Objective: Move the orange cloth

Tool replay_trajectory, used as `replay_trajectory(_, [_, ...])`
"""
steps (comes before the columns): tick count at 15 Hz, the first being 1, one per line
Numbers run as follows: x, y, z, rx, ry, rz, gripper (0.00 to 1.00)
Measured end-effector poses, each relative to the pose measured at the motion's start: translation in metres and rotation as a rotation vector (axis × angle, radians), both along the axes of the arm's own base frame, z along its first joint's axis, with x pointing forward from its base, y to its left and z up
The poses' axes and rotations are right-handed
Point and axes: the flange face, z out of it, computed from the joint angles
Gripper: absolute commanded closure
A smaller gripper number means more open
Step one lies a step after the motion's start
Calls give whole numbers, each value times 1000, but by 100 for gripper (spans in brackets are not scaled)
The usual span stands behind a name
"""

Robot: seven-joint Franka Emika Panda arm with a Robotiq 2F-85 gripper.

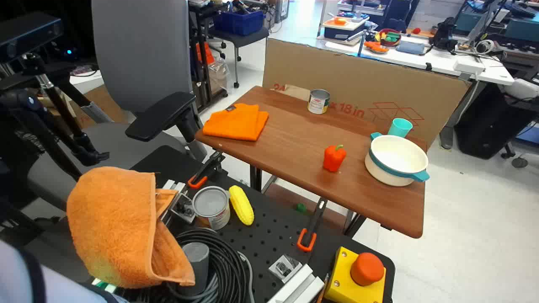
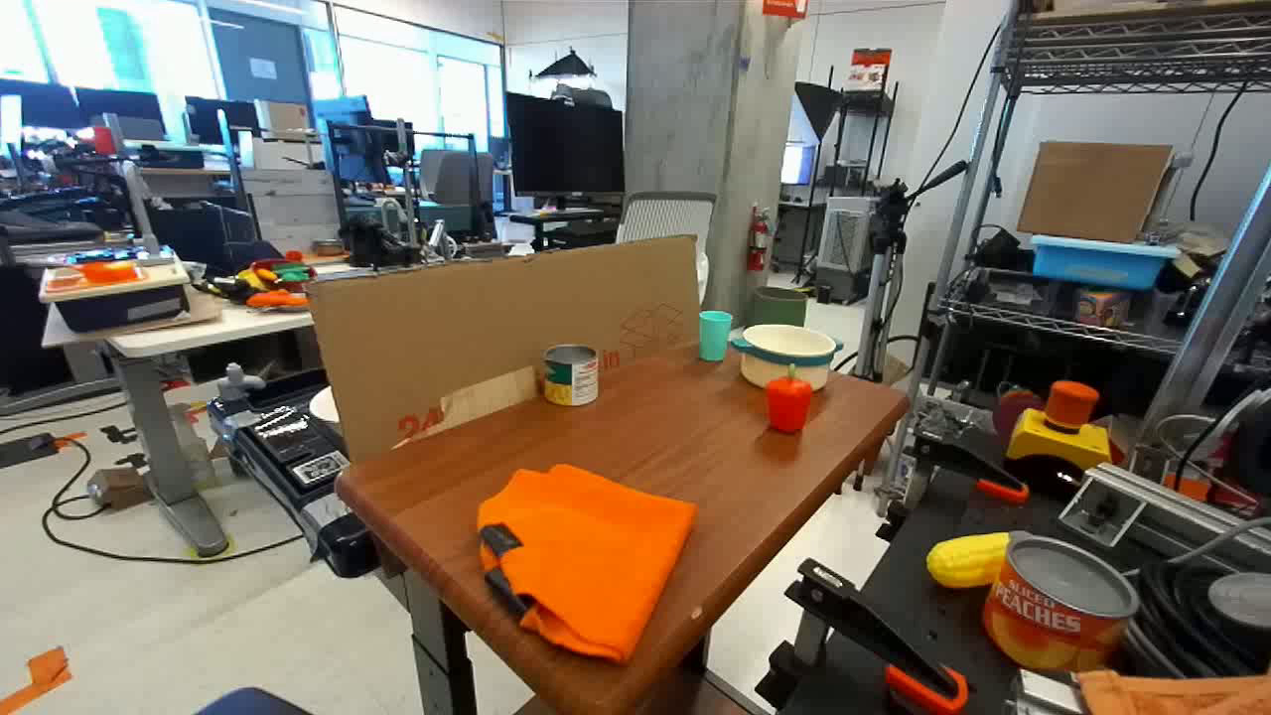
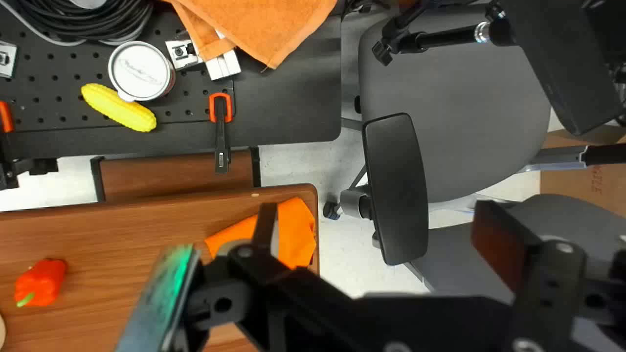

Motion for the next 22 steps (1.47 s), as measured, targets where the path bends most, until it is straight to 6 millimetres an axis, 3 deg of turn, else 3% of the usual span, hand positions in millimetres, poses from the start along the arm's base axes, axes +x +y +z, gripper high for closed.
replay_trajectory(15, [2,0,-2,-4,2,-1,0])
replay_trajectory(18, [16,5,-19,-31,-2,-1,0])
replay_trajectory(22, [60,11,-64,-103,-21,18,0])
